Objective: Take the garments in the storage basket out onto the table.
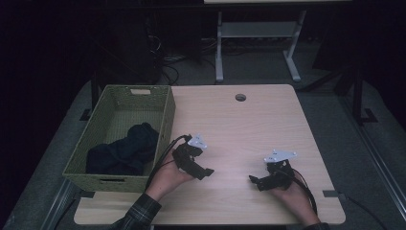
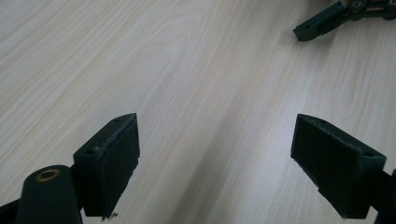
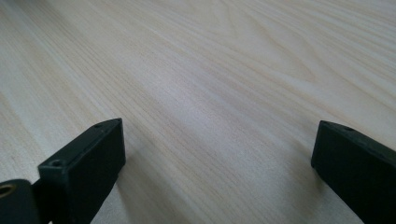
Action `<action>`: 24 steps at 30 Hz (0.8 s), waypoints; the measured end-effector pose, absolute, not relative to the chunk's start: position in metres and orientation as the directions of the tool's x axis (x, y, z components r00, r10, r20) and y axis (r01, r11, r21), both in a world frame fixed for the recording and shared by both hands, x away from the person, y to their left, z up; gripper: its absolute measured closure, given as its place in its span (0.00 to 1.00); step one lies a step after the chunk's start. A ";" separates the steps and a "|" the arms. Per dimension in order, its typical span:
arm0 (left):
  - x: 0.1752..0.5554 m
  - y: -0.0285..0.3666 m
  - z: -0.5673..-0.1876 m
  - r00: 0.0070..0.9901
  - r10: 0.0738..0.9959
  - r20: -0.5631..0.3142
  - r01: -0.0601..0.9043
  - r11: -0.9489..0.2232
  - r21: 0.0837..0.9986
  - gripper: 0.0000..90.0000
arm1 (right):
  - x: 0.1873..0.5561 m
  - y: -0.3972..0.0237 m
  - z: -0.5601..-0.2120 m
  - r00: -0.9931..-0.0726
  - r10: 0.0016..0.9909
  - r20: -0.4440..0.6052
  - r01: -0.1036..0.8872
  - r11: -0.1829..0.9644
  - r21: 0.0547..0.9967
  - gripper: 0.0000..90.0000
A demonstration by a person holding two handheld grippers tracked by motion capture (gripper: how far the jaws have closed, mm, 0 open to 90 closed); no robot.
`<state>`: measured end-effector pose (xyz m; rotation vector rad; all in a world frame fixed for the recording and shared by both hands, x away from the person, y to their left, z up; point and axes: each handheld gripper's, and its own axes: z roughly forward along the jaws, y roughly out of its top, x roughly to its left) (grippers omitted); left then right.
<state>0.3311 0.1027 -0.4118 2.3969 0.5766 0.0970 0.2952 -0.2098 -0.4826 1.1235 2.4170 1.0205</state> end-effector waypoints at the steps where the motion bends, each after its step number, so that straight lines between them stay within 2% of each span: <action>1: 0.331 0.103 -0.411 0.900 0.428 -0.077 0.379 -0.685 0.622 0.17 | 0.295 -0.210 -0.483 -0.655 0.755 0.036 0.552 0.446 0.705 0.03; 24: 0.334 0.105 -0.388 0.909 0.406 -0.092 0.377 -0.712 0.593 0.17 | 0.295 -0.210 -0.483 -0.655 0.755 0.036 0.552 0.445 0.705 0.03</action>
